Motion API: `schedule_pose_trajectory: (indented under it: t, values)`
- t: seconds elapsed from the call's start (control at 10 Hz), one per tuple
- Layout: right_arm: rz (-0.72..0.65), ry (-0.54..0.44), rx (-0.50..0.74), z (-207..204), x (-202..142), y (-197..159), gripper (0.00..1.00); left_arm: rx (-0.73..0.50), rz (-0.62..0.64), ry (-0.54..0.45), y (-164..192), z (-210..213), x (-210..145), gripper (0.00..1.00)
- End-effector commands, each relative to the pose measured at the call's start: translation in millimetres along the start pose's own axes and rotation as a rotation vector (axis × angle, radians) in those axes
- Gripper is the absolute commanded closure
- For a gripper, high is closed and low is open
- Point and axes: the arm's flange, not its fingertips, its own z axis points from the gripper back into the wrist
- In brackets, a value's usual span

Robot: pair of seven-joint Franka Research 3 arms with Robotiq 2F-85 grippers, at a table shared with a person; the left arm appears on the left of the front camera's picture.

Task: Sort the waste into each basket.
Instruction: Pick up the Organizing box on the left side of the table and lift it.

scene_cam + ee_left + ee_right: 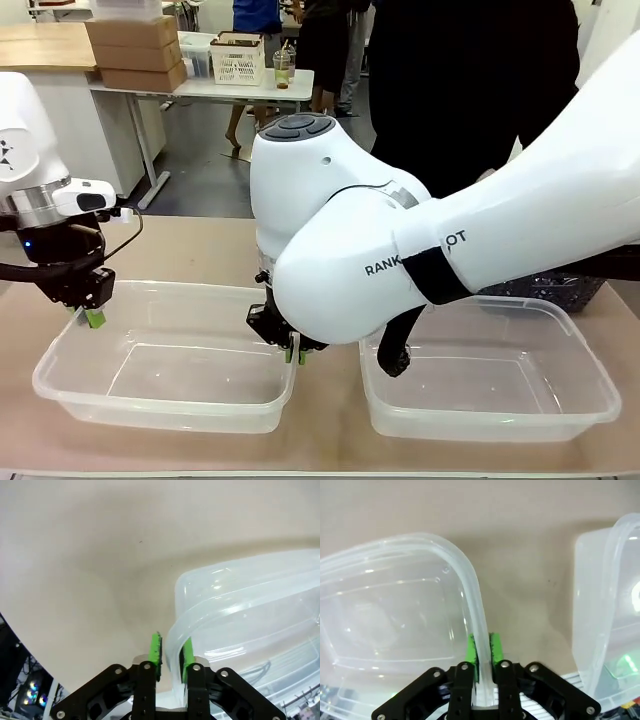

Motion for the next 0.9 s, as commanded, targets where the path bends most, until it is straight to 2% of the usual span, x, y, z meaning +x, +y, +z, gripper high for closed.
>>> schedule_pose_trajectory:
  t: [0.0,0.4,0.6,0.7,0.8]
  values:
    - [-0.033,-0.012,-0.051,-6,2,7,1.0,0.02,0.025,-0.034,-12,-37,-64,1.0]
    - [-0.053,0.002,-0.08,1,8,-2,1.0,0.05,0.07,-0.078,-9,-10,-65,1.0]
    - [-0.037,0.018,-0.075,40,15,-20,1.0,0.09,0.145,-0.062,-21,25,-55,1.0]
    - [-0.048,-0.012,-0.093,68,18,-32,1.0,0.133,0.179,-0.064,-33,49,-45,1.0]
    - [-0.005,-0.002,-0.09,91,18,-44,1.0,0.152,0.229,-0.06,-46,76,-35,1.0]
